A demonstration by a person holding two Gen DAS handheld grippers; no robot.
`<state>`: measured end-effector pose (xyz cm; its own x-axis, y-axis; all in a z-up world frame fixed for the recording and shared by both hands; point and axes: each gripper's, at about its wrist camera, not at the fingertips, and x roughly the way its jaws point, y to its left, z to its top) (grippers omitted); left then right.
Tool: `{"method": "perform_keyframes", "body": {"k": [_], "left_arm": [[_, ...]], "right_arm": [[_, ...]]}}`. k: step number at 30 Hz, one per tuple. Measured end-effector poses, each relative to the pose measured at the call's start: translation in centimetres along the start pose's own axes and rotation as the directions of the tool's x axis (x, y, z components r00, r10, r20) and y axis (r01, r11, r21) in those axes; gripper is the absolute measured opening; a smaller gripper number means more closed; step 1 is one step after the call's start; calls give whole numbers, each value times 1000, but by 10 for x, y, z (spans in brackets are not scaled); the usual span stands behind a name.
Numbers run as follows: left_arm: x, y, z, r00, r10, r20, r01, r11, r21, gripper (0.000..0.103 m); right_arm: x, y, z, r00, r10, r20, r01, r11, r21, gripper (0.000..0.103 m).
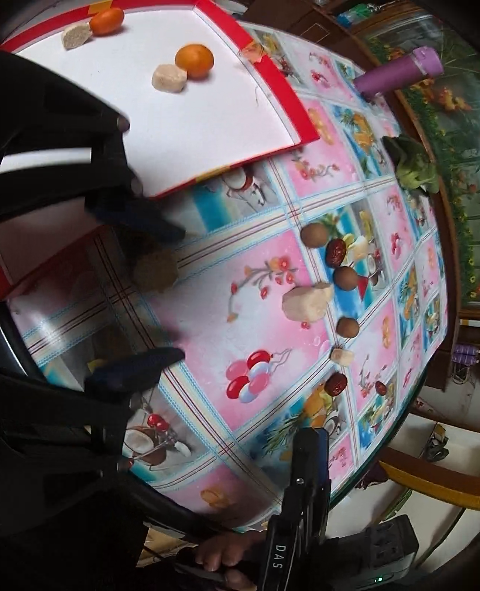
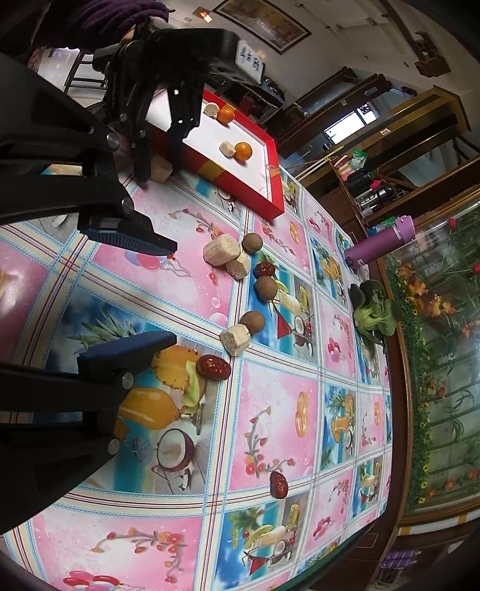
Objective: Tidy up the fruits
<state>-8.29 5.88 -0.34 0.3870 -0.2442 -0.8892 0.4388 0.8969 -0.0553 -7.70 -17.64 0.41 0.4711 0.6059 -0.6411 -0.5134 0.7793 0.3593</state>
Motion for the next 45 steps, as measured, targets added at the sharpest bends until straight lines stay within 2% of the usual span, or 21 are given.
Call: {"method": "perform_keyframes", "body": {"k": [1, 5, 8, 13, 19, 22, 23, 24, 27, 31, 36, 39, 41, 45], "left_arm": [[3, 1, -1, 1000, -8, -18, 8, 1000, -9, 42], [4, -7, -6, 1000, -24, -19, 24, 1000, -10, 39], [3, -6, -8, 999, -39, -7, 38, 998, -41, 31], [2, -2, -13, 998, -56, 30, 59, 993, -100, 29], [0, -6, -17, 997, -60, 58, 67, 989, -129, 29], [-2, -7, -20, 997, -49, 65, 58, 989, -136, 30], [-2, -7, -21, 997, -42, 66, 51, 989, -141, 30], [-3, -7, -21, 997, -36, 67, 46, 989, -143, 31], [-4, -9, -23, 998, -20, 66, 28, 990, -135, 33], [-5, -11, -25, 998, -25, 65, 33, 991, -131, 44], [-3, -16, -23, 998, -11, 70, 18, 995, -103, 44], [-1, -17, -23, 997, -6, 77, 13, 995, -95, 40], [-1, -17, -21, 997, 11, 80, -4, 995, -96, 28], [0, -19, -21, 996, 14, 89, -5, 995, -96, 28]], "right_arm": [[2, 3, 3, 1000, 11, -6, -11, 1000, -8, 42], [20, 27, 18, 999, 31, -28, -33, 996, -78, 42], [42, 40, 28, 998, 38, -46, -42, 994, -104, 42], [82, 46, 38, 995, -37, -96, 26, 993, -115, 42], [97, 45, 37, 990, -59, -131, 47, 994, -94, 41], [98, 46, 37, 990, -71, -119, 60, 994, -96, 39], [99, 47, 37, 990, -78, -115, 67, 993, -99, 35], [99, 47, 37, 990, -82, -116, 71, 992, -101, 25], [96, 42, 35, 992, -67, -106, 58, 995, -83, 25], [85, 35, 29, 993, -53, -103, 47, 997, -62, 25], [66, 29, 24, 996, -32, -83, 28, 998, -49, 25], [56, 31, 24, 998, -24, -61, 21, 998, -53, 25], [50, 34, 23, 999, -21, -48, 18, 998, -61, 25], [42, 41, 22, 999, -10, -31, 8, 998, -66, 25]]}}
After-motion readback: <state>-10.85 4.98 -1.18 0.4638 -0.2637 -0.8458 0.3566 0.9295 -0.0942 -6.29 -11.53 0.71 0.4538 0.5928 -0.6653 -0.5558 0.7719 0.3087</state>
